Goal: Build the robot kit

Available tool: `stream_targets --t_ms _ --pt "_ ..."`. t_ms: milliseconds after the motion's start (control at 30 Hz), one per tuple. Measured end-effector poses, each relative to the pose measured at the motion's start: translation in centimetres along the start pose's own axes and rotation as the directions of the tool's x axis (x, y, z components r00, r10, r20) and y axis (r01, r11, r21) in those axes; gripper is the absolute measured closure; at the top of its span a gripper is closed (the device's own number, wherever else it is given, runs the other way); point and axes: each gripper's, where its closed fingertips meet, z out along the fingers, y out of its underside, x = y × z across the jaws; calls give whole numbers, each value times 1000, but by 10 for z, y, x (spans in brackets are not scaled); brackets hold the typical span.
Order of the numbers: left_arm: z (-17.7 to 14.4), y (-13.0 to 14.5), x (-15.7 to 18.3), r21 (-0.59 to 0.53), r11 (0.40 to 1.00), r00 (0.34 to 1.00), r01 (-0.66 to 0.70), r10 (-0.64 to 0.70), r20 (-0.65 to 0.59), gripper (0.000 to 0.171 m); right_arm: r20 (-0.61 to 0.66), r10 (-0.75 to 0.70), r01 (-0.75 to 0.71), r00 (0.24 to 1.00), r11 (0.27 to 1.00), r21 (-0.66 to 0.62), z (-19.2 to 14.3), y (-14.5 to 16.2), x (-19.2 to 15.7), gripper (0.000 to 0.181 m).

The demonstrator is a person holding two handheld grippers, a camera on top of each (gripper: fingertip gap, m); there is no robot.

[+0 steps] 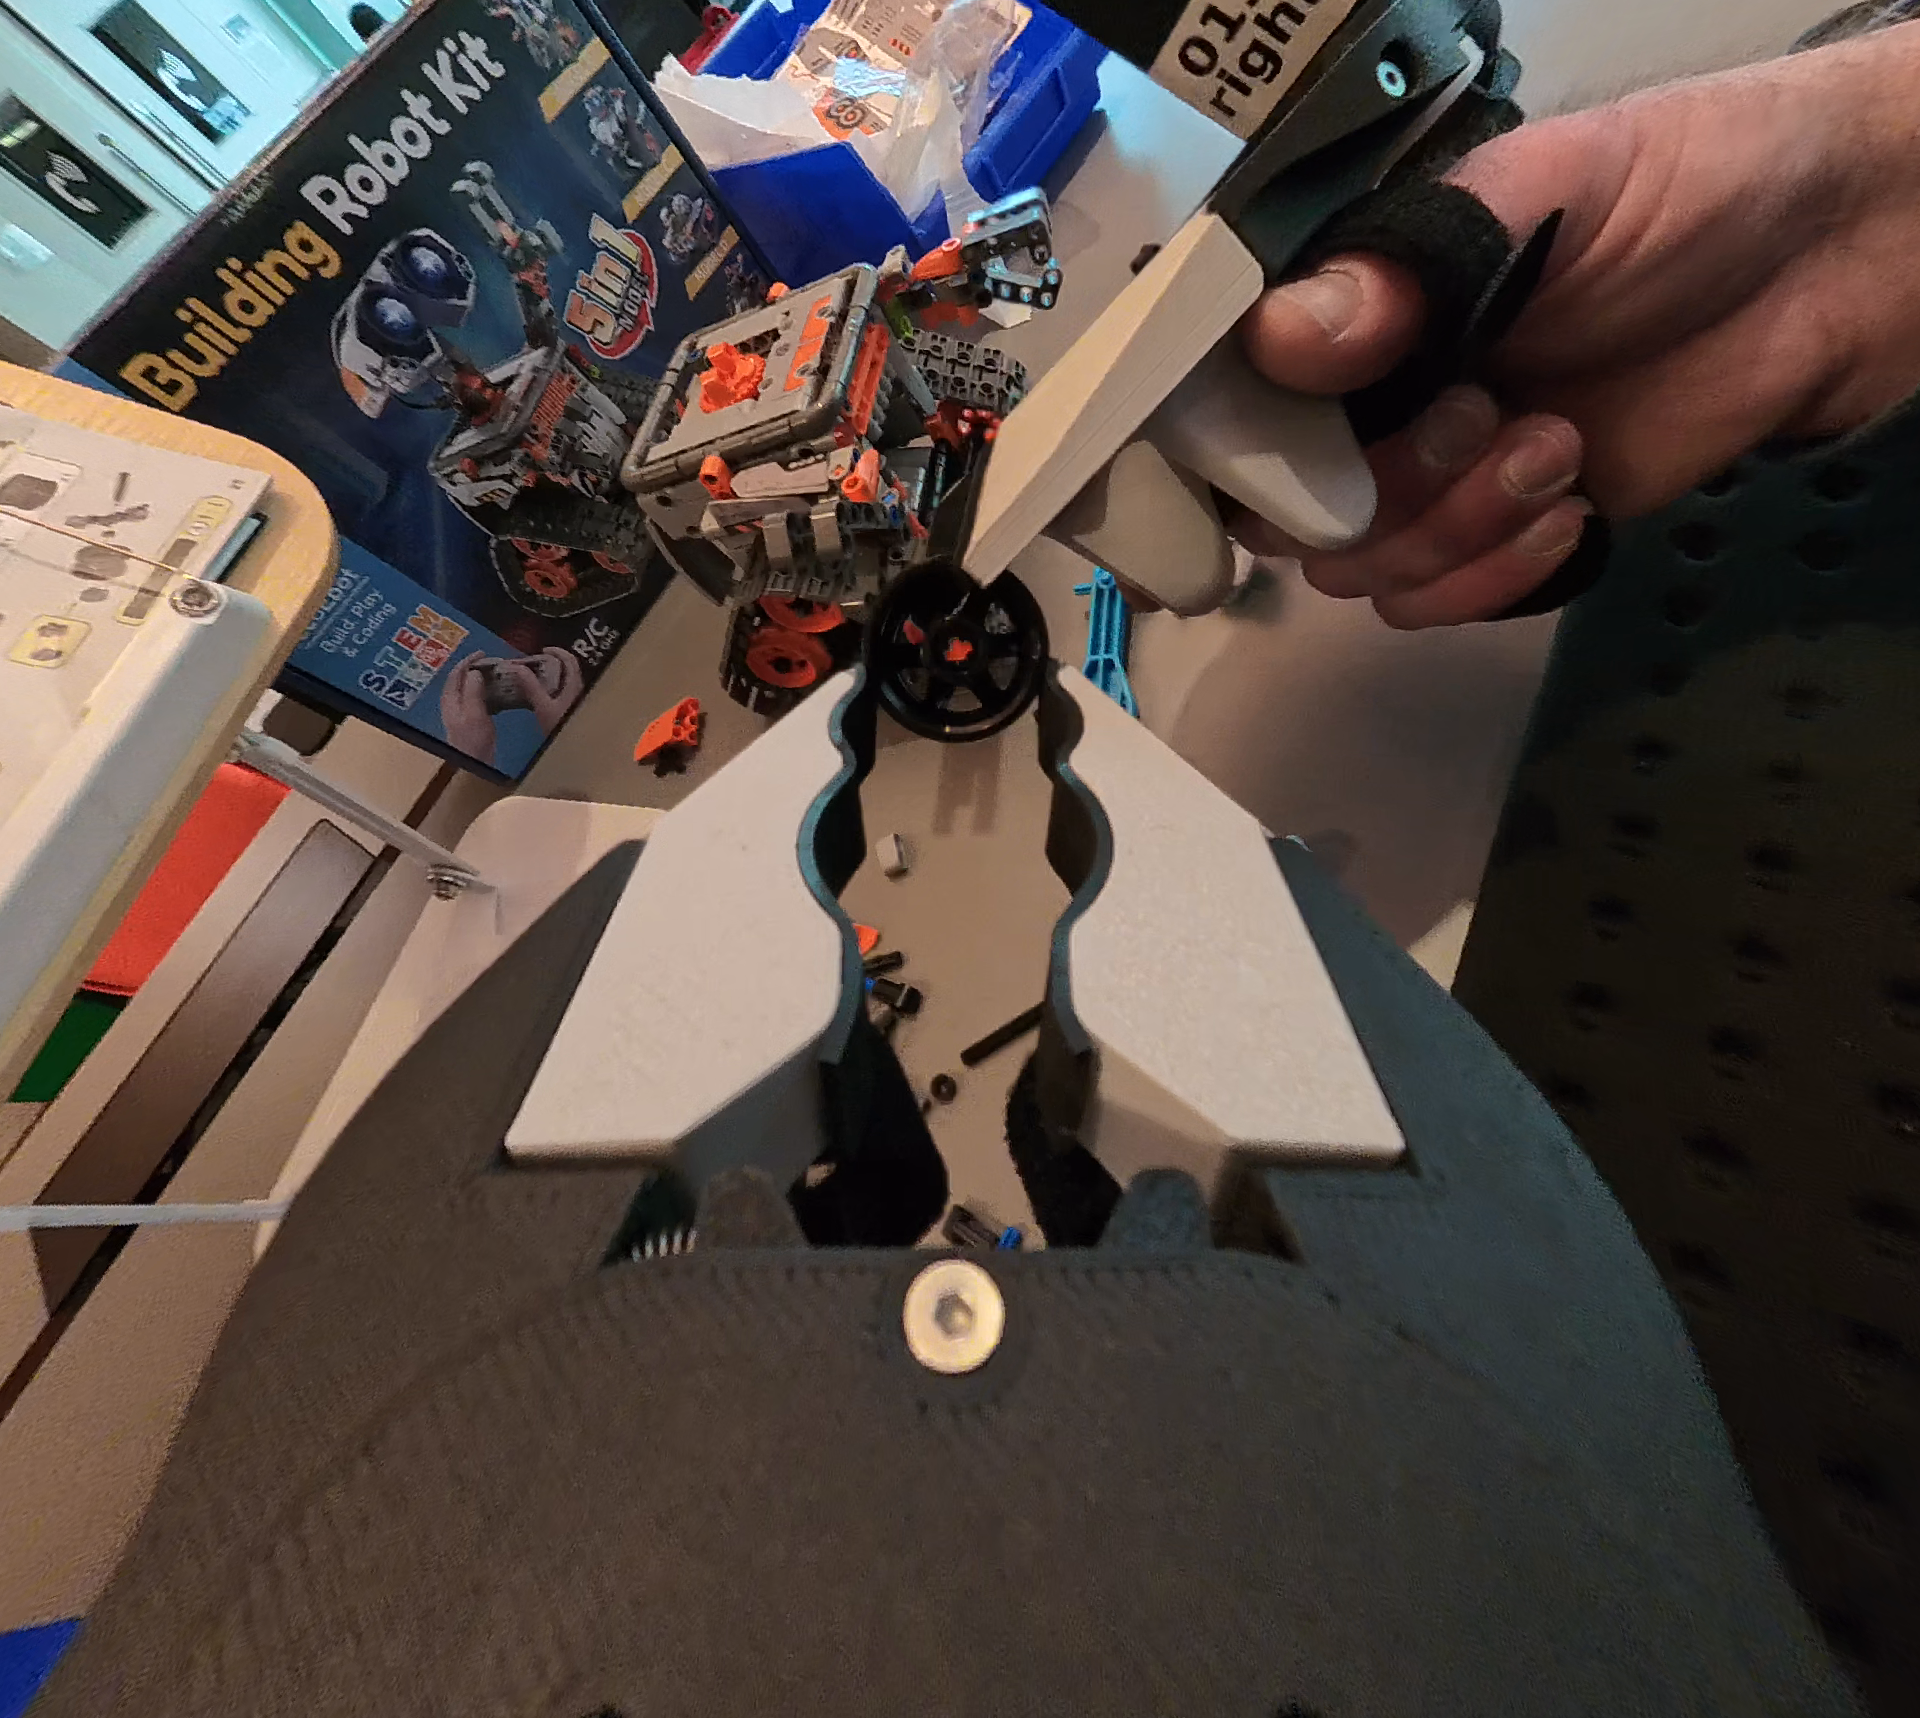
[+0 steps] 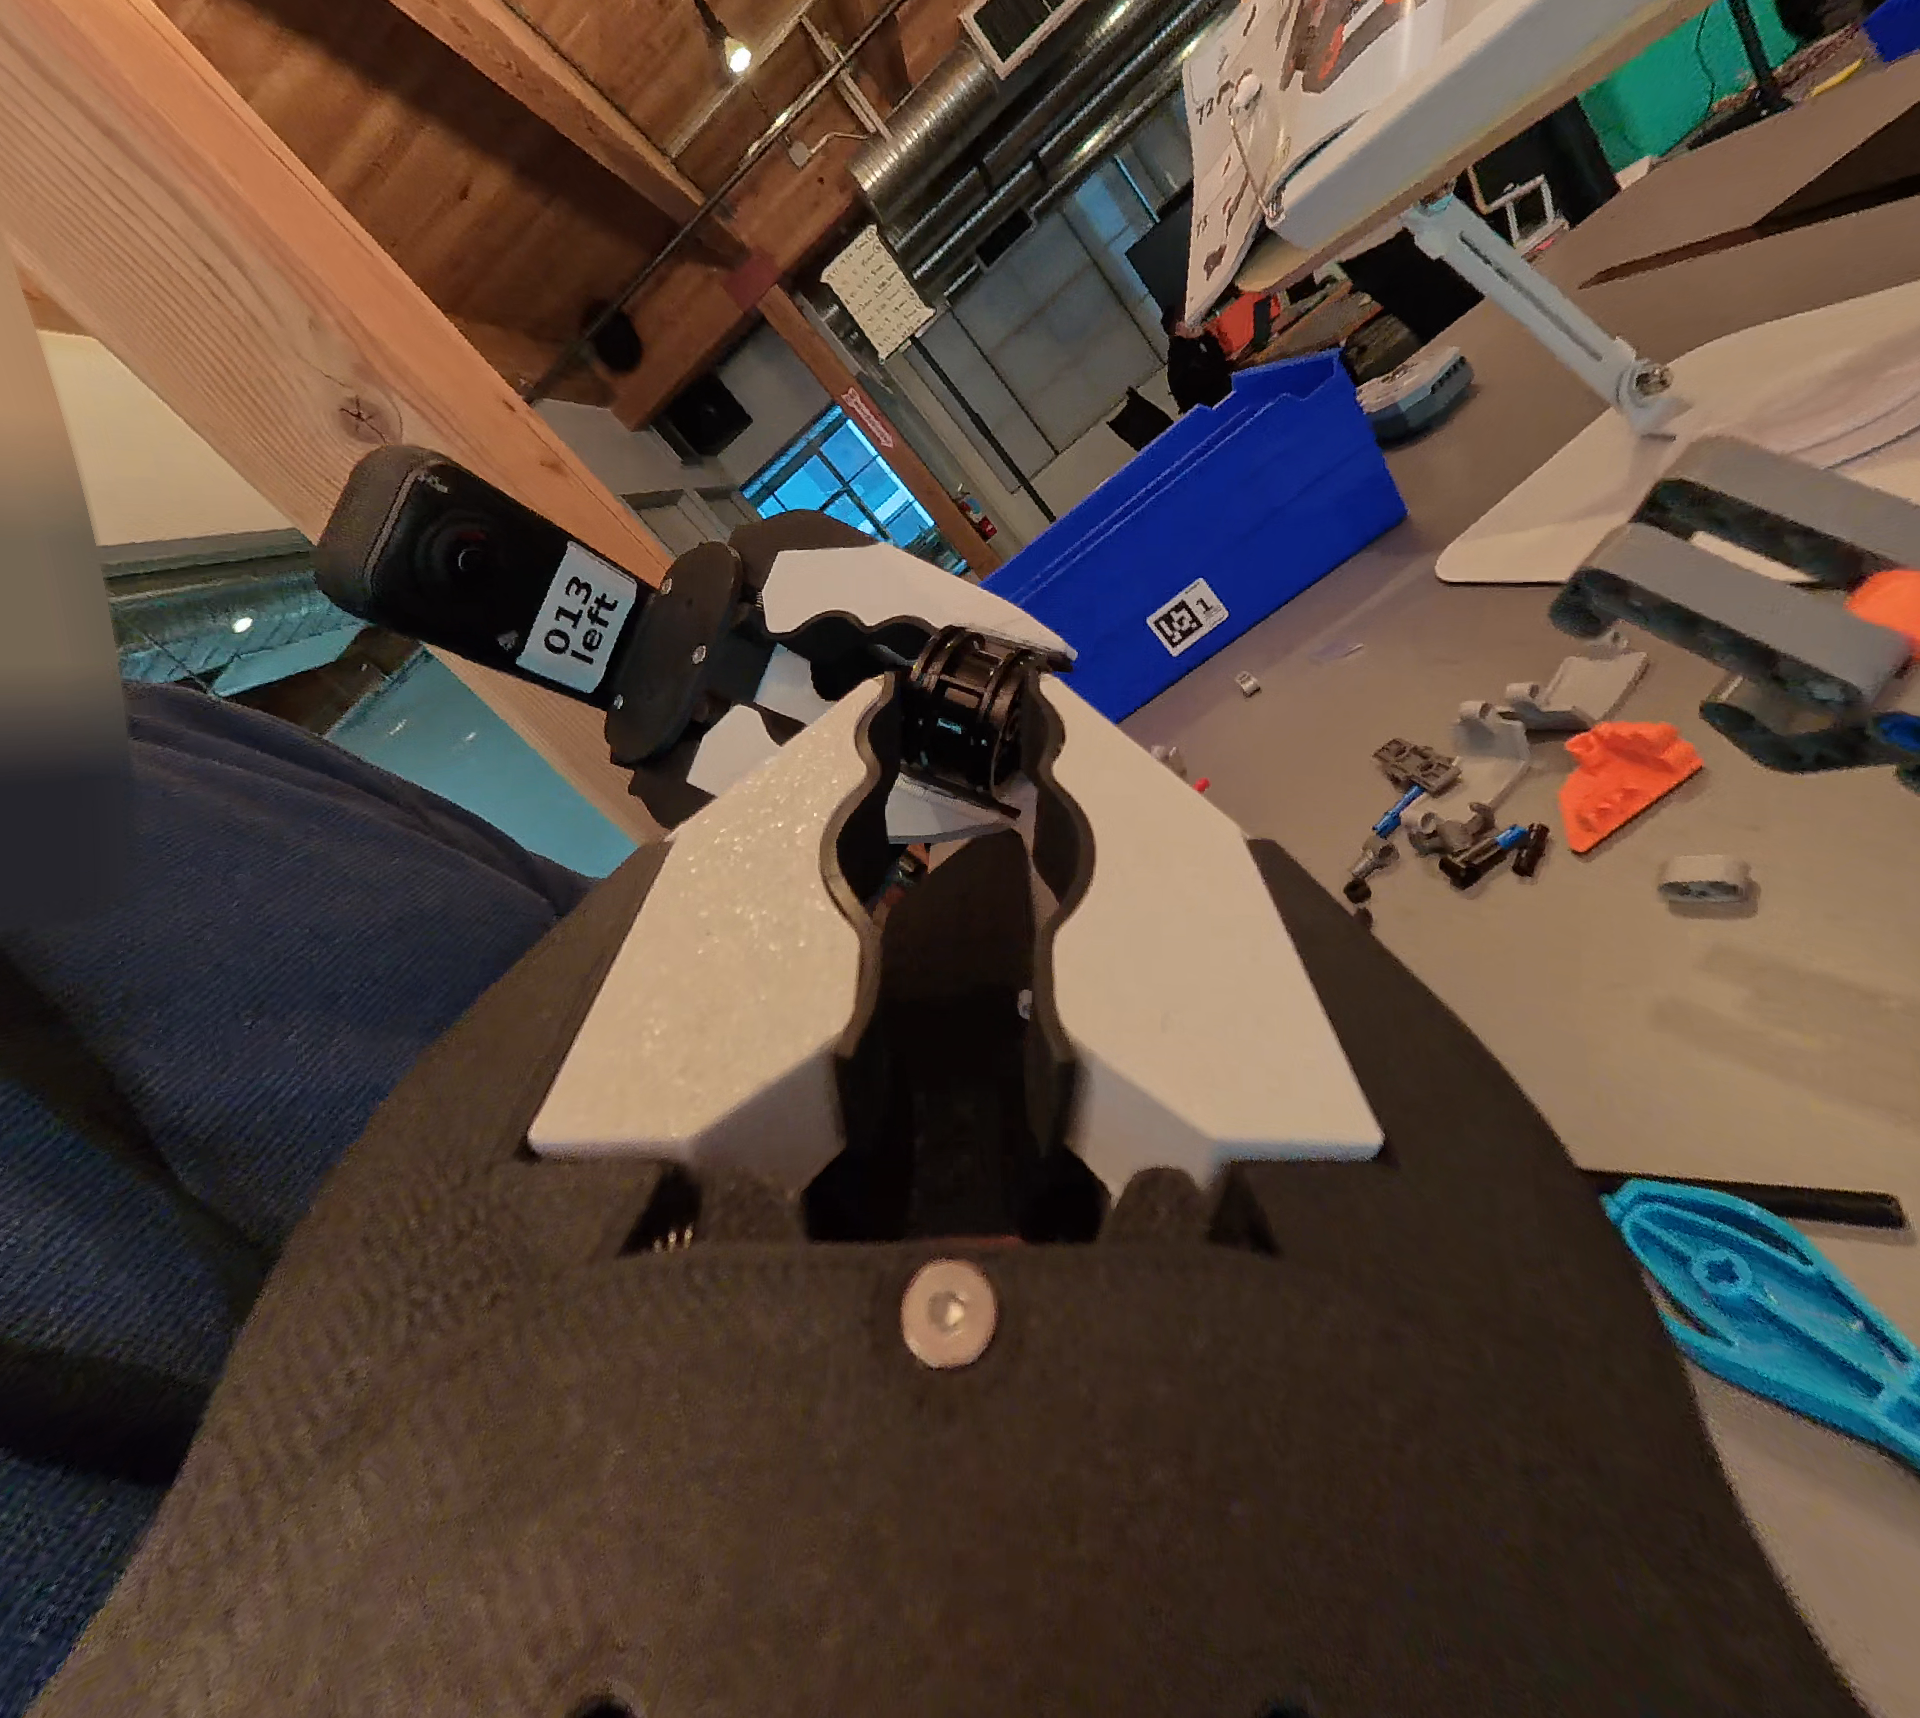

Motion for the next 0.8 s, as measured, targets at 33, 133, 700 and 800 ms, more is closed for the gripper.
stream_targets --t_ms 33,133,700,800 --pt "1 3 2 -13 1000 1000 5 -6 -16 143 -15 -11 10 1000 1000 -21 -1 3 3 160" --pt "9 22 16 -81 996 994 28 -37 -100 143 -128 -115 103 985 990 -93 -11 9 16 155" --pt "47 100 72 -441 895 900 69 -246 -359 142 -306 -263 216 915 960 -177 -60 10 51 164" --pt "47 100 74 -442 893 895 80 -260 -363 142 -299 -262 216 918 960 -178 -60 11 52 163"
